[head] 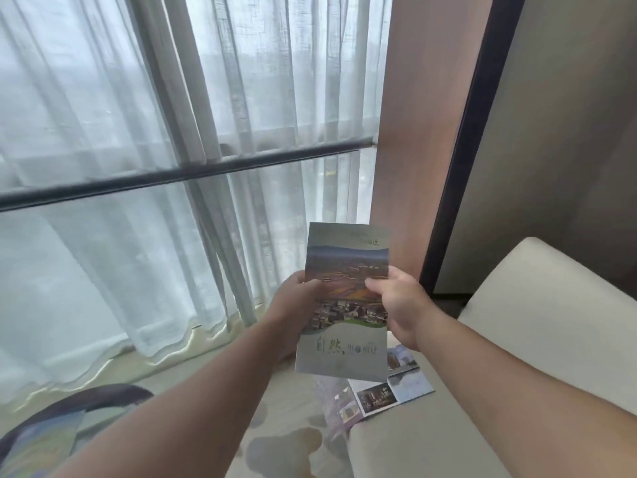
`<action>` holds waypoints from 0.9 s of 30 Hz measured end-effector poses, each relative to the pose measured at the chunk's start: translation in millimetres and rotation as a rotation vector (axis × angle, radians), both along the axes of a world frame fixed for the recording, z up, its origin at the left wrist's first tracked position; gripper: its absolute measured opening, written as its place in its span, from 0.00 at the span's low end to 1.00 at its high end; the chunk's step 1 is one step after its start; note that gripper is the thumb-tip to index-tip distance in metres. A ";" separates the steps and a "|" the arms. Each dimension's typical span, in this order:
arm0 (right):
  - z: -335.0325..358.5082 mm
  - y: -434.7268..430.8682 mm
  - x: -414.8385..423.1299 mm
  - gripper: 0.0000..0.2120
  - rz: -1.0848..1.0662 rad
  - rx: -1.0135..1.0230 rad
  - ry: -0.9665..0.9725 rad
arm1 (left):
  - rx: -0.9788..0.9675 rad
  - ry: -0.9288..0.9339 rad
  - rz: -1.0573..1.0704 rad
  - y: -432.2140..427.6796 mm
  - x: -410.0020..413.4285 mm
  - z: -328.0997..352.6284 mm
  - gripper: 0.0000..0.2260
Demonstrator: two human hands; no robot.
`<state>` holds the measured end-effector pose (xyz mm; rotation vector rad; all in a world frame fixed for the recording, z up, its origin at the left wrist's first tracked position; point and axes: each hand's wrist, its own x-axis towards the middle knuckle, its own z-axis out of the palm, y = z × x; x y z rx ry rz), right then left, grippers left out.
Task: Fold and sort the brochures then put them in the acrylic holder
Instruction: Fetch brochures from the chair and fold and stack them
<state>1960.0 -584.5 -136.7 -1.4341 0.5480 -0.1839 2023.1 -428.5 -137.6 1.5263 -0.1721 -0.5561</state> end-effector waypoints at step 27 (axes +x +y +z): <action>-161.5 436.1 135.8 0.23 0.530 -0.717 0.280 | 0.999 -0.371 0.279 455.9 81.4 -166.5 0.27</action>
